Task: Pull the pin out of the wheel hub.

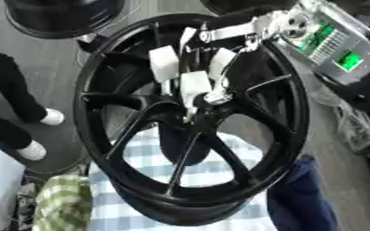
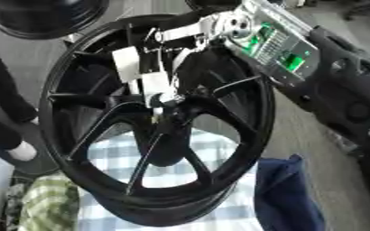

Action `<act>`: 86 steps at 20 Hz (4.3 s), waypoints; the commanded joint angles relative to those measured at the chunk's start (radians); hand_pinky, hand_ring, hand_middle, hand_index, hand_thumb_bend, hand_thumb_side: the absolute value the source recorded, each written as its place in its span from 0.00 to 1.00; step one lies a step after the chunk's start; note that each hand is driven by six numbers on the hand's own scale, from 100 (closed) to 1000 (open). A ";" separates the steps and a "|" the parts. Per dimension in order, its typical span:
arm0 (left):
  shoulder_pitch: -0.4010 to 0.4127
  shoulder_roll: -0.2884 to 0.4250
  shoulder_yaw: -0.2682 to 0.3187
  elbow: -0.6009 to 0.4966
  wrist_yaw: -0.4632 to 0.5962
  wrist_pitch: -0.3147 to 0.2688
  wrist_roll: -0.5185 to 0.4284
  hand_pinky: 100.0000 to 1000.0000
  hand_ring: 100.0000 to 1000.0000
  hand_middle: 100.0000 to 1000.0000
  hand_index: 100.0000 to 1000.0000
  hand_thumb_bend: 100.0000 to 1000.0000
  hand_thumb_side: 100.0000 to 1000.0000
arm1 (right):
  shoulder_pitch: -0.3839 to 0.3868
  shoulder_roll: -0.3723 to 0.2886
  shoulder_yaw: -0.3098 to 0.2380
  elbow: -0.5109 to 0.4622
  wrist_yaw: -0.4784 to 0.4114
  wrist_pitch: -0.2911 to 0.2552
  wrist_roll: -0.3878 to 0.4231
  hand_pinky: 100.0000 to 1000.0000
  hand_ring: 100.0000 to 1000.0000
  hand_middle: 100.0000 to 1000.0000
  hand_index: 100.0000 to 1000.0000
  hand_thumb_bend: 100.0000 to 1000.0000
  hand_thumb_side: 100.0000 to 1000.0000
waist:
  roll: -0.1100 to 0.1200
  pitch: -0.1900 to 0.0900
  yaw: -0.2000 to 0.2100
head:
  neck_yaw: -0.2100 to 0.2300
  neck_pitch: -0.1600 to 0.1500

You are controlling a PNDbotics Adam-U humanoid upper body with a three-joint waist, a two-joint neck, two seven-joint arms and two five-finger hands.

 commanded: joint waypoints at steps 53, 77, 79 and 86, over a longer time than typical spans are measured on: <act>-0.001 0.007 -0.003 -0.019 -0.004 -0.003 -0.031 0.73 0.71 0.69 0.65 0.00 0.84 | 0.003 -0.120 -0.155 -0.170 -0.155 0.098 -0.143 0.68 0.40 0.37 0.54 0.16 0.00 | 0.001 -0.013 -0.013 | -0.011 0.006; -0.016 0.008 0.030 -0.025 -0.005 -0.013 0.006 0.73 0.71 0.70 0.65 0.00 0.83 | 0.942 -0.307 -0.991 -0.032 -0.223 -0.087 -0.698 0.72 0.41 0.37 0.54 0.11 0.00 | 0.030 0.017 -0.054 | 0.036 -0.014; -0.016 0.008 0.030 -0.025 -0.006 -0.013 0.006 0.73 0.71 0.70 0.65 0.00 0.83 | 0.968 -0.288 -1.009 -0.001 -0.187 -0.110 -0.698 0.72 0.41 0.37 0.55 0.11 0.00 | 0.029 0.018 -0.056 | 0.038 -0.013; -0.015 0.007 0.031 -0.026 -0.006 -0.012 0.007 0.73 0.72 0.70 0.65 0.00 0.83 | 1.015 -0.239 -1.046 0.044 -0.040 -0.193 -0.639 0.83 0.73 0.70 0.83 0.36 0.25 | 0.028 0.020 -0.059 | 0.047 -0.014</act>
